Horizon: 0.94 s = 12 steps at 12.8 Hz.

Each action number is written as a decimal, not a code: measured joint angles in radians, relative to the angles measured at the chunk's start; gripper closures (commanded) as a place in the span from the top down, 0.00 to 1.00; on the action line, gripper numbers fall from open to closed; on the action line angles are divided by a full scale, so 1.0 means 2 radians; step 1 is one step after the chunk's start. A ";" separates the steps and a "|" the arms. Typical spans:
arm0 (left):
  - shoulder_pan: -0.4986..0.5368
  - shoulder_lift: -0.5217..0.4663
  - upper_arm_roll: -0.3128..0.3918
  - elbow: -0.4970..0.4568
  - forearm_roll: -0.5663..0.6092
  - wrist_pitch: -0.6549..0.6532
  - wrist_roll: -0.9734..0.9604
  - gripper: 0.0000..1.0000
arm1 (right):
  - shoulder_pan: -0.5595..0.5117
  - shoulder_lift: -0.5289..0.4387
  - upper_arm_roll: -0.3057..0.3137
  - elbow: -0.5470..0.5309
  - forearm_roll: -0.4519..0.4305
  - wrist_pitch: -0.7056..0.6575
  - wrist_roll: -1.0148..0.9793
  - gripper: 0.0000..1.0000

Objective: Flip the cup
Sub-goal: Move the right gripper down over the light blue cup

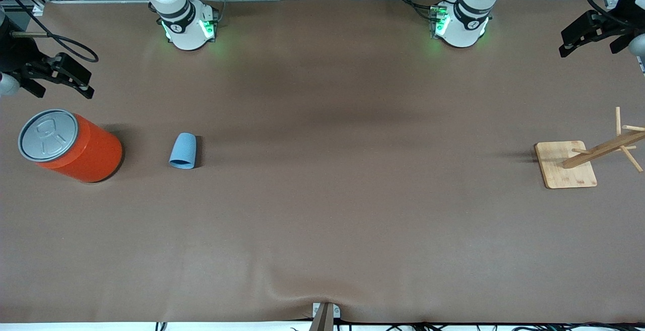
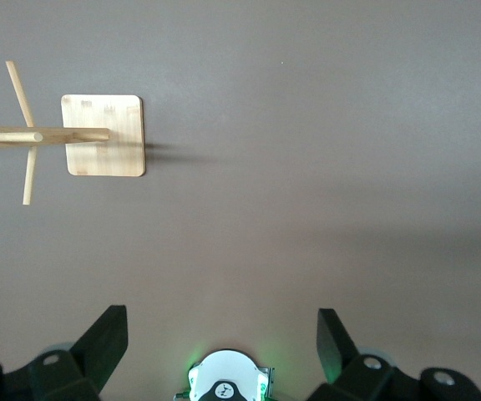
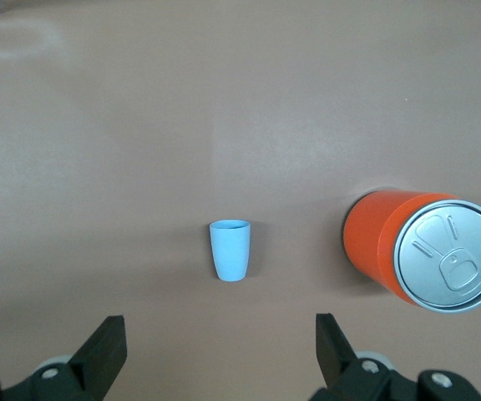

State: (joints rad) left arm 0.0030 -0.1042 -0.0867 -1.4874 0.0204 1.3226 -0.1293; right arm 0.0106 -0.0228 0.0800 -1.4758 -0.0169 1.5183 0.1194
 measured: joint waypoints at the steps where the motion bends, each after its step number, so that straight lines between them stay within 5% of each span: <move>1: 0.000 0.000 0.000 0.000 0.000 0.000 0.000 1.00 | 0.000 0.000 0.000 0.000 0.000 0.000 0.000 1.00; 12: 0.001 0.015 0.000 0.000 0.000 0.001 0.000 1.00 | 0.000 0.013 0.000 -0.001 0.000 -0.003 0.000 1.00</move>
State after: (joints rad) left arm 0.0042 -0.0741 -0.0865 -1.4871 0.0205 1.3240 -0.1294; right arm 0.0104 0.0024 0.0806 -1.4772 -0.0169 1.5122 0.1193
